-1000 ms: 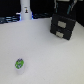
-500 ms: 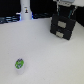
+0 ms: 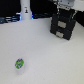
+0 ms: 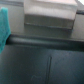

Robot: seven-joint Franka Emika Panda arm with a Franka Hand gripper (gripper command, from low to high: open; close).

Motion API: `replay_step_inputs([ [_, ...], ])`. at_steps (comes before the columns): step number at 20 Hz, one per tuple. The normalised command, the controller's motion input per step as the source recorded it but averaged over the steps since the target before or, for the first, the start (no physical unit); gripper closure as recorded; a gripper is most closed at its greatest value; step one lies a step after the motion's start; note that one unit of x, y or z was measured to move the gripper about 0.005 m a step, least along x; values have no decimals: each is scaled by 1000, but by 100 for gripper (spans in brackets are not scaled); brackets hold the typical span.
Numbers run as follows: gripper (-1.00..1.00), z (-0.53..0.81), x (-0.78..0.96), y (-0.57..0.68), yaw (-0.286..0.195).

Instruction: Open the kcup holder, insert the kcup into the holder, and close the kcup holder

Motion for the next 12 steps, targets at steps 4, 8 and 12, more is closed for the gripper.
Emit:
replay_step_inputs([
  [4,-100,-486,-441,23,-88],
  [8,-100,-517,-424,24,-89],
  [12,-100,-439,-373,13,-78],
])
